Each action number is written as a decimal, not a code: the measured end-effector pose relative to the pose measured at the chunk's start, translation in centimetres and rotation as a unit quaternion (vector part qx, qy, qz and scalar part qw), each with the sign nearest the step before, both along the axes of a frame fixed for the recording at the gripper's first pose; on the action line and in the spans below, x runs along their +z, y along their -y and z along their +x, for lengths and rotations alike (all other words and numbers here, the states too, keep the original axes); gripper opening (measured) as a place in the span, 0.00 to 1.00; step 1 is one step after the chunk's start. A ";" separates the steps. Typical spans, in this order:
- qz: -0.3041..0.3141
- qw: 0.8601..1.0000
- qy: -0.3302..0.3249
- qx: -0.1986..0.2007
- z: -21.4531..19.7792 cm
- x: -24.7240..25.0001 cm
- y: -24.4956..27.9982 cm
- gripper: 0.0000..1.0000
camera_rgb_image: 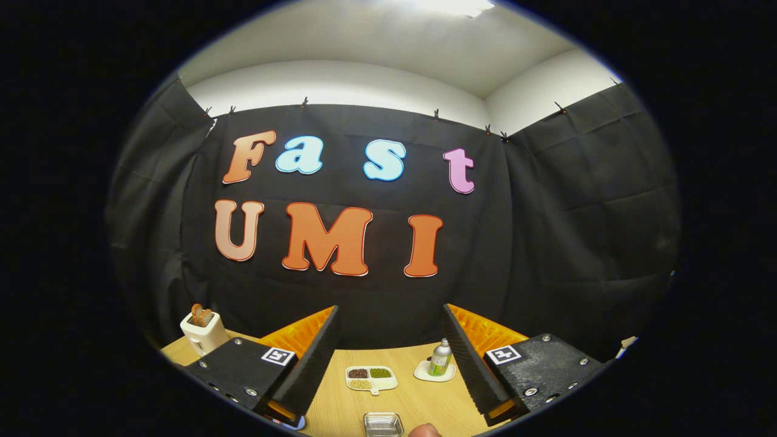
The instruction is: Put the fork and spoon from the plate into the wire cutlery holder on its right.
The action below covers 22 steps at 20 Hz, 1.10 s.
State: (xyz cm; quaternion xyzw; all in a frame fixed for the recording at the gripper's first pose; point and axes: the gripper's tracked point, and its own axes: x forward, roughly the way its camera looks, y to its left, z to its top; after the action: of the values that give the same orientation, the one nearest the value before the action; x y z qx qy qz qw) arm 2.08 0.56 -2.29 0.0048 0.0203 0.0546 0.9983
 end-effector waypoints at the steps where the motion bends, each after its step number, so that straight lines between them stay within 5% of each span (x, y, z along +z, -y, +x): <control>1: 0.001 1.000 0.000 0.000 0.2 -0.1 0.0 0.99; 13: 0.005 0.999 -0.016 0.041 0.9 -2.8 -4.3 0.99; 22: -0.008 0.980 -0.127 0.153 -2.1 -11.2 -14.3 0.99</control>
State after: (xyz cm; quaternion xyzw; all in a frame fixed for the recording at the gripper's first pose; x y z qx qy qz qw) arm -0.07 14.85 -13.50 0.0007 0.1481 0.2056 0.9674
